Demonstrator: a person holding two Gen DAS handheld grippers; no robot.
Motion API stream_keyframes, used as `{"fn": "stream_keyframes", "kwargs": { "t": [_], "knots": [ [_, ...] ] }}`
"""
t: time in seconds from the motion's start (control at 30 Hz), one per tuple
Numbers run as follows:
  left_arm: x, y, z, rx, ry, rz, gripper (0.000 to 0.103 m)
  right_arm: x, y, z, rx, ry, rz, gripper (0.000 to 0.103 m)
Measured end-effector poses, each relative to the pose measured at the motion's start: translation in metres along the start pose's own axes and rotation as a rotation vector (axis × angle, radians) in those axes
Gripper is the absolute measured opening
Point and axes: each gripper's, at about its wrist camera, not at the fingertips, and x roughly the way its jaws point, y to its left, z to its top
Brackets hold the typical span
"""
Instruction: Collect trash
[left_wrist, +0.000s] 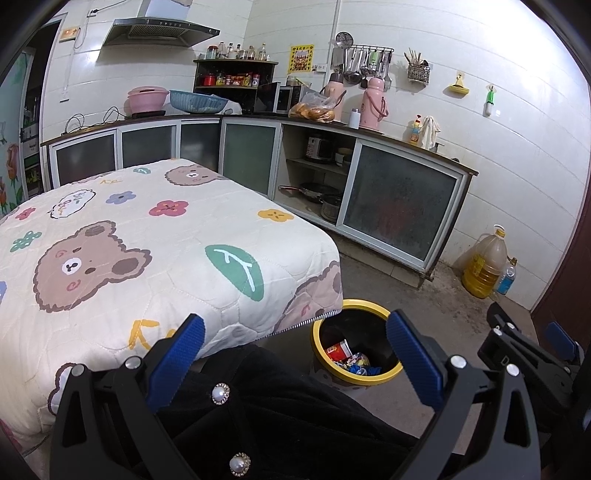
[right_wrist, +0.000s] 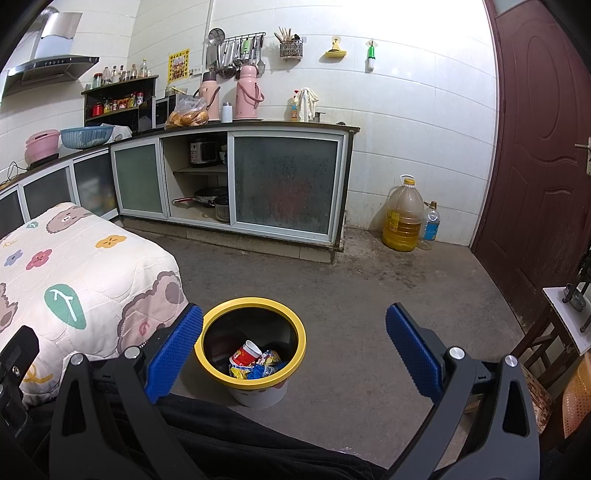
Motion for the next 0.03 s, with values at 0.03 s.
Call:
{"fn": "stream_keyframes", "kwargs": {
  "t": [0.03],
  "knots": [
    [0.0002,0.0002,-0.0001,0.000,0.000,-0.002,0.095,0.0003,-0.0004,0.0005,0.000,0.000,0.000,0.095]
  ]
}}
